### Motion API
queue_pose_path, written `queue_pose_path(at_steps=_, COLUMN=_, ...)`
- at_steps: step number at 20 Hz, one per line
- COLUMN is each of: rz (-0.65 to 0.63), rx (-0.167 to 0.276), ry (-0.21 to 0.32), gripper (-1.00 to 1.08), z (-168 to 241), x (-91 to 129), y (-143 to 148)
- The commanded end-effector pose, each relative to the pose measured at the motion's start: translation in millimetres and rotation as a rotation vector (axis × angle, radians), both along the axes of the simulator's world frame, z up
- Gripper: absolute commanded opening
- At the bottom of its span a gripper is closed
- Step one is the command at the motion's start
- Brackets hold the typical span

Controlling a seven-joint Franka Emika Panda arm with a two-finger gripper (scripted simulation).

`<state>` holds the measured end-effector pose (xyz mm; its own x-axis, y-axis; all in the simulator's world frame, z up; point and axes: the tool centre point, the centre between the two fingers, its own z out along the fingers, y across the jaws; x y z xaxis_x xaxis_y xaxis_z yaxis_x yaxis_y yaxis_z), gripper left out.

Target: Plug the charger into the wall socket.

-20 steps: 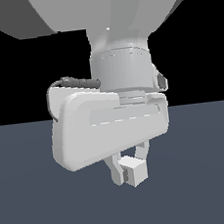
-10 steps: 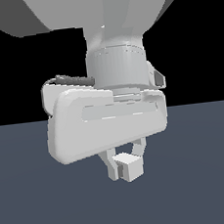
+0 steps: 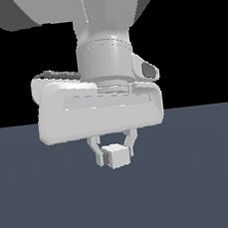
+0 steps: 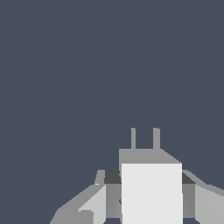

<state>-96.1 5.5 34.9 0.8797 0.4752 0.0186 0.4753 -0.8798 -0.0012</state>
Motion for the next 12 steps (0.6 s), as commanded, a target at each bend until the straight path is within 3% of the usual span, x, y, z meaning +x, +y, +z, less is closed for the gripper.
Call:
queue_pose_path(at_steps=1, rz=-0.062, rx=0.001, ry=0.0, gripper=-1.0, z=6.5, x=5.6, y=5.8)
queue_pose_path(at_steps=12, rz=-0.343, rx=0.001, ry=0.0, gripper=-1.0, z=34.6, x=35.0, y=25.1)
